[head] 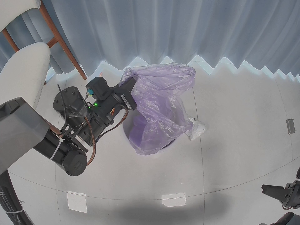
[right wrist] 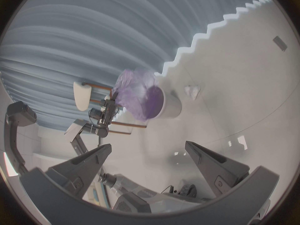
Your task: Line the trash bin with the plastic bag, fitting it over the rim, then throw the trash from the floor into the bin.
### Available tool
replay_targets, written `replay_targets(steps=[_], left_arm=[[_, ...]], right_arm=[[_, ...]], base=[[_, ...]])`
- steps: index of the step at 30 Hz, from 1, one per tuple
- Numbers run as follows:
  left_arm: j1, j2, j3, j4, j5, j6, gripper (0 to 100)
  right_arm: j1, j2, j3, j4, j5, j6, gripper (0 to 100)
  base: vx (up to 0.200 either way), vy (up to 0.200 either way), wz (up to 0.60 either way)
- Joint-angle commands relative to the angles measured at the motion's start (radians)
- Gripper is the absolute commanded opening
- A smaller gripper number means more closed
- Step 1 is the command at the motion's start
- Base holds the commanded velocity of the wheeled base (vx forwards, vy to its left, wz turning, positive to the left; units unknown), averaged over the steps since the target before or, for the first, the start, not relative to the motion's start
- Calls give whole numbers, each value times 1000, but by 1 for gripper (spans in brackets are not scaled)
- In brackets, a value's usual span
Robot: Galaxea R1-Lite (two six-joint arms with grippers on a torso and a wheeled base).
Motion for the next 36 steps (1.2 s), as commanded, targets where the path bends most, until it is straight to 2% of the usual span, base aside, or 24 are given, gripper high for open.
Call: replay_targets(steps=[1, 4, 12, 18, 20, 25, 29, 31, 32, 33, 36], left_arm=[[4, 6, 0, 0, -1, -1, 0], [5, 6, -2, 0, -1, -1, 0], [7, 15, -3, 0, 1, 1, 0], [8, 18, -2, 0, 4, 43, 0], [8, 18, -2, 0, 2, 45, 0], [8, 18, 0, 0, 2, 47, 0], [8, 18, 0, 0, 2, 43, 0], [8, 17, -2, 0, 2, 42, 0], [8, 17, -2, 0, 2, 42, 0], [8, 15, 0, 0, 2, 40, 0], [10, 11, 0, 0, -4, 39, 0]], right_arm=[[152, 113, -5, -2, 6, 5, 100], [254, 157, -2, -4, 6, 18, 100], [292, 317, -6, -76, 6, 29, 100], [382, 466, -3, -125, 4, 41, 100], [390, 477, -3, -130, 4, 41, 100], [502, 631, 26, -163, 0, -15, 100], [531, 739, 34, -220, -17, -77, 100], [582, 820, 60, -323, -26, -89, 100], [582, 820, 60, -323, -26, -89, 100], [606, 877, 97, -429, -33, -107, 100], [636, 993, 153, -619, -34, -135, 100]], base=[[0, 0, 0], [0, 0, 0], [0, 0, 0], [0, 0, 0], [0, 0, 0], [0, 0, 0], [0, 0, 0], [0, 0, 0], [0, 0, 0], [0, 0, 0], [0, 0, 0]])
